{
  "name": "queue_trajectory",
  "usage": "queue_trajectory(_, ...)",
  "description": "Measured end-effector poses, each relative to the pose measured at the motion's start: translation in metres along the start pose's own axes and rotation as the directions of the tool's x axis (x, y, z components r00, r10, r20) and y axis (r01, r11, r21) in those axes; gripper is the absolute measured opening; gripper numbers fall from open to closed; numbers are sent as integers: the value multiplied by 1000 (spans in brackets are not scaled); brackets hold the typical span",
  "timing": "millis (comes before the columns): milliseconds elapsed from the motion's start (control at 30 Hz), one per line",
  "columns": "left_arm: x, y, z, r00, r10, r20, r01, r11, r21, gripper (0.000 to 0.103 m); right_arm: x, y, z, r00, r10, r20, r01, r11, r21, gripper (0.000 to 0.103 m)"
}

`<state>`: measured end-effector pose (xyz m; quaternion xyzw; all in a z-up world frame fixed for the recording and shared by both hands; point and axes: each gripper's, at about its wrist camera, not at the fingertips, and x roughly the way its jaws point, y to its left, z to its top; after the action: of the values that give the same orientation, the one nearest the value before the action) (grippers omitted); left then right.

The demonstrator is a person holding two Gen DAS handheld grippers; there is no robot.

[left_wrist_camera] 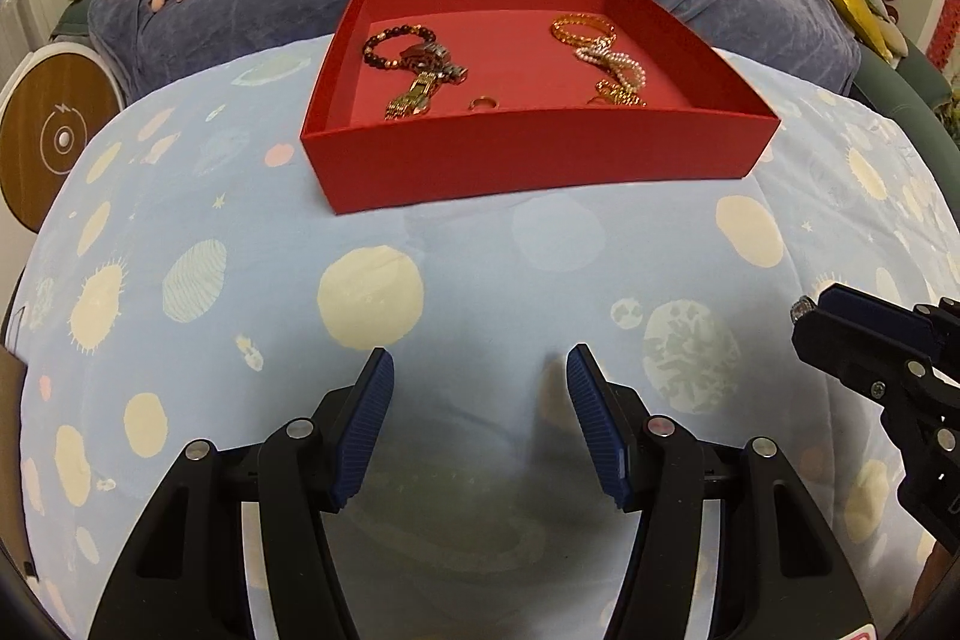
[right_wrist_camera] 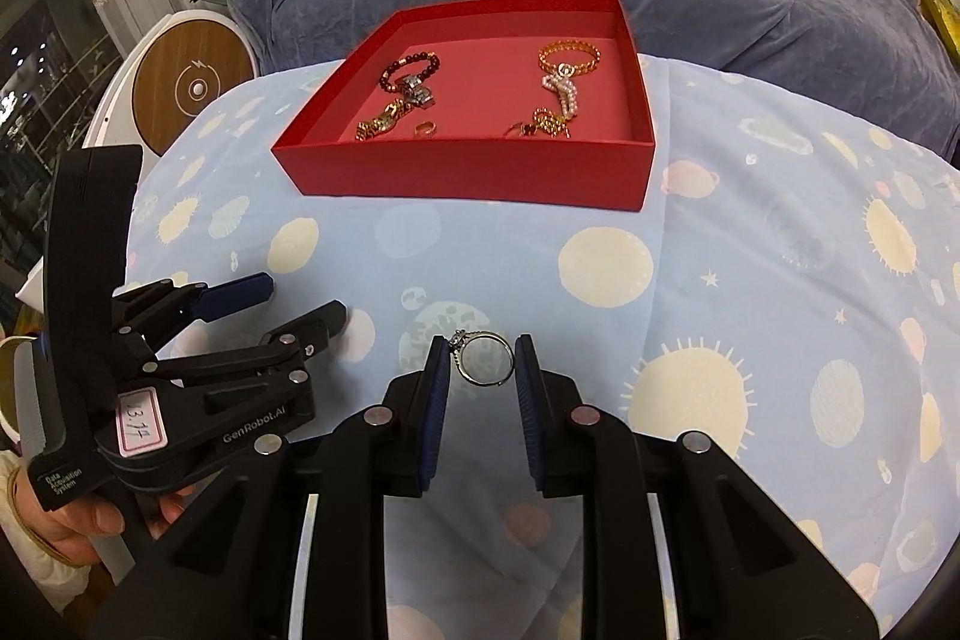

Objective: Organize jewelry
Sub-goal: 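Carry the silver ring over the red box and open the right gripper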

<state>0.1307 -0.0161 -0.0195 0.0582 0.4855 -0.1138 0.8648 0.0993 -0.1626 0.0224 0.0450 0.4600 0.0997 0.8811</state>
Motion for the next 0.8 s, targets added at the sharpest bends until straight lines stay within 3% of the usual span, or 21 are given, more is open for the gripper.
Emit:
queue_trajectory(133,-12,-4,22,999,-12,42,12,1000,17,55,-5,-3,26,999,-10,42,10,1000,0,22)
queue_trajectory(233,-16,-3,46,997,-3,77,0,999,35,45,-4,-8,52,997,-26,76,25,1000,6,22)
queue_trajectory(433,4,2,100,995,1,96,-3,1000,24,0,23,-17,103,994,-43,97,41,999,22,22)
queue_trajectory(800,48,22,144,997,8,83,-4,999,-43,0,80,-23,138,996,-50,78,48,998,32,21)
